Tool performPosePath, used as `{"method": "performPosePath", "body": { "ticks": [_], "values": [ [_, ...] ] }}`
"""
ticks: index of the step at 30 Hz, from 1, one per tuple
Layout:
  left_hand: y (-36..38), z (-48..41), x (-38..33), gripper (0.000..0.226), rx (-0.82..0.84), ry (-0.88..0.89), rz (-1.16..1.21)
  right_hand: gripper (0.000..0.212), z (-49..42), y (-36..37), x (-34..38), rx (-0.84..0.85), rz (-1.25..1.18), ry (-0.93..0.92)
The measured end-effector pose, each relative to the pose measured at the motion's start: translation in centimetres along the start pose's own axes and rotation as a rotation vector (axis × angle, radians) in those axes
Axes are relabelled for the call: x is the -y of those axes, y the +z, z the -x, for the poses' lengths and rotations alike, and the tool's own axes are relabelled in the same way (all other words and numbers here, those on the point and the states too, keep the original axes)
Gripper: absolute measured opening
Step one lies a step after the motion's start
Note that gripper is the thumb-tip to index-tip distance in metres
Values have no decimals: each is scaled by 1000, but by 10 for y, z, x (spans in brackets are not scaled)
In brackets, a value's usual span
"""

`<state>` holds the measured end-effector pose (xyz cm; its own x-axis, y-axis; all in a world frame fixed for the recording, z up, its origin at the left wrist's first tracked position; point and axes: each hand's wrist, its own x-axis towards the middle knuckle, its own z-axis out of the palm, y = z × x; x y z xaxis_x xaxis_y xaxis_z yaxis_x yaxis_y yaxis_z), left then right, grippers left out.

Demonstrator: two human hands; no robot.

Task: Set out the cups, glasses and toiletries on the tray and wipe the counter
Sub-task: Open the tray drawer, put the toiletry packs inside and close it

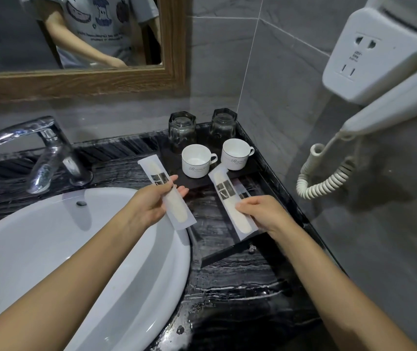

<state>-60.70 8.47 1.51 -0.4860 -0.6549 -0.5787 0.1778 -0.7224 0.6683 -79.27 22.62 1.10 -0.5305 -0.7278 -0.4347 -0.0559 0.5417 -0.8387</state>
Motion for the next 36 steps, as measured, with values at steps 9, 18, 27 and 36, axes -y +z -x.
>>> {"method": "performPosePath", "body": {
  "ticks": [9, 18, 27, 36],
  "values": [
    [-4, 1, 6, 4, -64, -32, -61, 28, -32, 10, -15, -83, 273, 147],
    [-10, 1, 7, 7, -85, -43, -20, 36, -58, 45, -29, -135, 482, 139],
    [-13, -2, 10, 5, -67, -48, -1, 24, -60, 46, -39, -115, 716, 34],
    [-4, -2, 12, 5, -53, -49, 16, 30, -58, 41, -46, -113, 728, -17]
  ]
}}
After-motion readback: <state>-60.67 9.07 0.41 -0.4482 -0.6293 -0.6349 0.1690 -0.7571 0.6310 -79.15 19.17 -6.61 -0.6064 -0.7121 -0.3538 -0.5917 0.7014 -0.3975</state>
